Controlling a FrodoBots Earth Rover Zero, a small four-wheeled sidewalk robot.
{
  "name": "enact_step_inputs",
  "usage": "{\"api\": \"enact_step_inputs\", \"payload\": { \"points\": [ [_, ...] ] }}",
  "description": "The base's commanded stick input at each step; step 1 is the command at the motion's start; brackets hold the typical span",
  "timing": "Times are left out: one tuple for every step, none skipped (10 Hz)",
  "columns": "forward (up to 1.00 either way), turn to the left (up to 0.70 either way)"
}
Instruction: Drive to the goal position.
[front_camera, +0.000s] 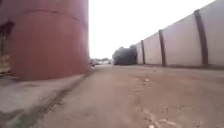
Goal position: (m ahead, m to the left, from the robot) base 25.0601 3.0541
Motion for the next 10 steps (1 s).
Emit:
{"api": "enact_step_inputs", "payload": {
  "points": [
    [1.00,0.00],
    [1.00,0.00],
    [1.00,0.00],
    [1.00,0.00],
    [1.00,0.00],
    [1.00,0.00],
    [1.00,0.00],
    [1.00,0.00],
    [1.00,0.00],
    [1.00,0.02]
  ]
}}
